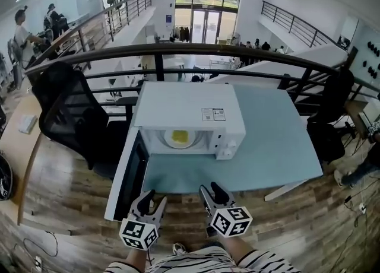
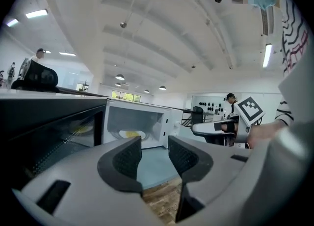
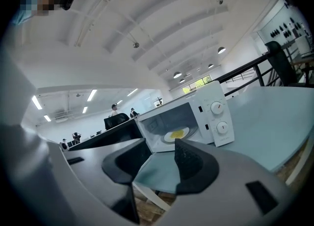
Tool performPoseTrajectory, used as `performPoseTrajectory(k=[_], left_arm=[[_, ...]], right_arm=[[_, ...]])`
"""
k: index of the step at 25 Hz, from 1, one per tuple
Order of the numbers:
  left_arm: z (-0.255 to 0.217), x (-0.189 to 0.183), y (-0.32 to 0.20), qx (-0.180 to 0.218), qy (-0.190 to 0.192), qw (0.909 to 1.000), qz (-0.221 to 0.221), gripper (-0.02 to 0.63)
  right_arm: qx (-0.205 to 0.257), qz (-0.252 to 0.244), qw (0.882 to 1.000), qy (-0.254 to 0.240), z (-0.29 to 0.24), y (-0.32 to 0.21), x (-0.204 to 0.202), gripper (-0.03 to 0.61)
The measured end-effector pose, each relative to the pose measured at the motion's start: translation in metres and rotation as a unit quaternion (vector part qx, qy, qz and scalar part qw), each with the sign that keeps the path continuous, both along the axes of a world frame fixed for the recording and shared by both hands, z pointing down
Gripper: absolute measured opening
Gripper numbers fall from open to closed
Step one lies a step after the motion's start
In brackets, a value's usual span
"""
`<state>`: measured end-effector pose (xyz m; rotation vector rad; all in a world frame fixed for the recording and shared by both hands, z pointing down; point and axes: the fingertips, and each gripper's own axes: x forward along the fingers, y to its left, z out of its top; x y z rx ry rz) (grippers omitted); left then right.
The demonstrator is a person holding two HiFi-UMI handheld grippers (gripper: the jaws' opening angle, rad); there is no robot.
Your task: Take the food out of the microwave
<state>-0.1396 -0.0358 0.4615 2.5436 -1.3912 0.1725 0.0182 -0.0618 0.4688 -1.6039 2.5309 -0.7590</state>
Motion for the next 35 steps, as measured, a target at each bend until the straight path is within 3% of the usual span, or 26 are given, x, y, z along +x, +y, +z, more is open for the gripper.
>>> performPoseTrajectory(k=[12, 30, 35], left_arm=[[0.023, 0.013, -0.05, -0.015, 0.021, 0.9994, 0.024, 0.149], [0.071, 0.015, -0.151, -0.047, 0.038, 0.9977, -0.029, 0.149], [0.08, 0.007, -0.174, -0.047, 0.05, 0.9958, -0.061, 0.149]], right_arm=[[0.003, 0.061, 0.998, -0.001, 0.009, -0.05, 0.014, 0.178], [-0.029, 0.022, 0.999, 0.006, 0.064, -0.156, 0.001, 0.178], [-0.031, 0.019, 0.999, 0.001, 0.075, -0.182, -0.007, 0.178]])
